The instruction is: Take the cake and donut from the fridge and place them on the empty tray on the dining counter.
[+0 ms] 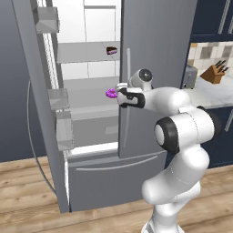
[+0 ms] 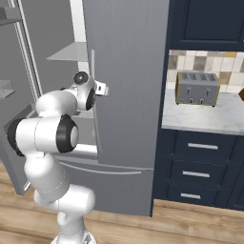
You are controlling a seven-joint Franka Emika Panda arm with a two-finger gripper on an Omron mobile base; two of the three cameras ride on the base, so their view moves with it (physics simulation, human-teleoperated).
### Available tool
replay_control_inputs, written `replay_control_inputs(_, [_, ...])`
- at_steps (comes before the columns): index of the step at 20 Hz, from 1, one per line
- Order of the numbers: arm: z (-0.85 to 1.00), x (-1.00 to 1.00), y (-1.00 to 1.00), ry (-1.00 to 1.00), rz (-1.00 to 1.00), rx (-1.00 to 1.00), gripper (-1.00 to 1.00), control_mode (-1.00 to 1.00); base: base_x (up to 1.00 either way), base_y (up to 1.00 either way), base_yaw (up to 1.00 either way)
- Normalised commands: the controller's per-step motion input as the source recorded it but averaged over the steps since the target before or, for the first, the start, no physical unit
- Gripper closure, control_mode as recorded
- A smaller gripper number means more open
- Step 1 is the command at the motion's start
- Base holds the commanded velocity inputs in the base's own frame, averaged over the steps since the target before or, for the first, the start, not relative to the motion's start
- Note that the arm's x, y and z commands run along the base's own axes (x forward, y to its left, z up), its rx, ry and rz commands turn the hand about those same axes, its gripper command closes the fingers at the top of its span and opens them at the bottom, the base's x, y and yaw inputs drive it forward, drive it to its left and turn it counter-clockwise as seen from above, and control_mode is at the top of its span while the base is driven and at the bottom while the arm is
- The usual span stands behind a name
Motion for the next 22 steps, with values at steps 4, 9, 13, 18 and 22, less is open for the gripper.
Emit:
replay_control_inputs(4, [-0.01,0.39,0.00,0.00,0.00,0.00,1.00,-1.00,0.00,0.00,0.00])
replay_control_inputs(9, [0.00,0.15,0.00,0.00,0.00,0.00,1.00,-1.00,0.00,0.00,0.00])
replay_control_inputs(13, [0.01,-0.16,-0.06,-0.04,0.00,0.02,1.00,-1.00,0.00,0.00,0.00])
replay_control_inputs(18, [0.01,-0.51,-0.31,-0.05,0.00,0.05,1.00,-1.00,0.00,0.00,0.00])
replay_control_inputs(22, [0.06,-0.58,-0.41,-0.06,0.00,0.06,1.00,-1.00,0.00,0.00,0.00])
